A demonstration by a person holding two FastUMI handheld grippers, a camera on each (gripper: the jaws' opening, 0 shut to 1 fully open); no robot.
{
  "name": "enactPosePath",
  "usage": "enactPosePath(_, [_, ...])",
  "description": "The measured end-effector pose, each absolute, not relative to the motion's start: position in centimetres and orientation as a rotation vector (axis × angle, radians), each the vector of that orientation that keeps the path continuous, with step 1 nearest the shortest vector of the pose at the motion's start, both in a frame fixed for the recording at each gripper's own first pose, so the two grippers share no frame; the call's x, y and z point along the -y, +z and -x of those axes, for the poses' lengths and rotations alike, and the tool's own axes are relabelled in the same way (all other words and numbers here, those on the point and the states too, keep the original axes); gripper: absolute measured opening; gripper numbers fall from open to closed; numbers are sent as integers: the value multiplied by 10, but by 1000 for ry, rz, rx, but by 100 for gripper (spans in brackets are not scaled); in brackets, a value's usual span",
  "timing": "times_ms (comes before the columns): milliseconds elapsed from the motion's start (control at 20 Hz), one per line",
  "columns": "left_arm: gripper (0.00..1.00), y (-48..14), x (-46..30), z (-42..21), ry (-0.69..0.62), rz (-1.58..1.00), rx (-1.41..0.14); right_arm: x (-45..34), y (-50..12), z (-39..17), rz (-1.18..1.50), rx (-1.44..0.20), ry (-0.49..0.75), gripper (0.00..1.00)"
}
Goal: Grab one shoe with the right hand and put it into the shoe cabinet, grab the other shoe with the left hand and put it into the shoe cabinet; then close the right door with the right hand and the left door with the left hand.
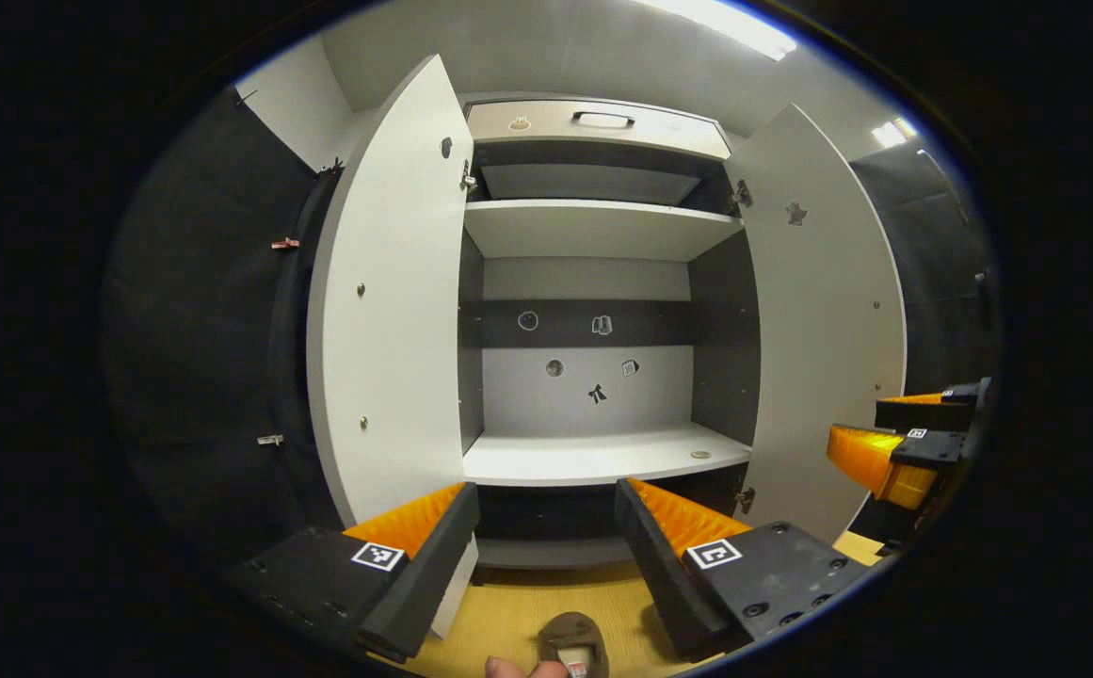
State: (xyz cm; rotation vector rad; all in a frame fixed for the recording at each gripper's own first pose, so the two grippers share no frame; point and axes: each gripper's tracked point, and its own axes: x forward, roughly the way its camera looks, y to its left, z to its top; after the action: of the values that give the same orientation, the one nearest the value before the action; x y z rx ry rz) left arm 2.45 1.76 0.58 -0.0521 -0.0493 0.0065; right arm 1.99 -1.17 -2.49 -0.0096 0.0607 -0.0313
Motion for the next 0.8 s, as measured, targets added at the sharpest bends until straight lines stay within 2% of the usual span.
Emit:
enactPosePath(300, [93,-10,-48,-25,73,82,19,-24,-120,-25,-31,-262,54,98])
enactPosePath(800, [95,-29,-61,-18,105,31,8,-51,-277,-8,-83,-569,107,98])
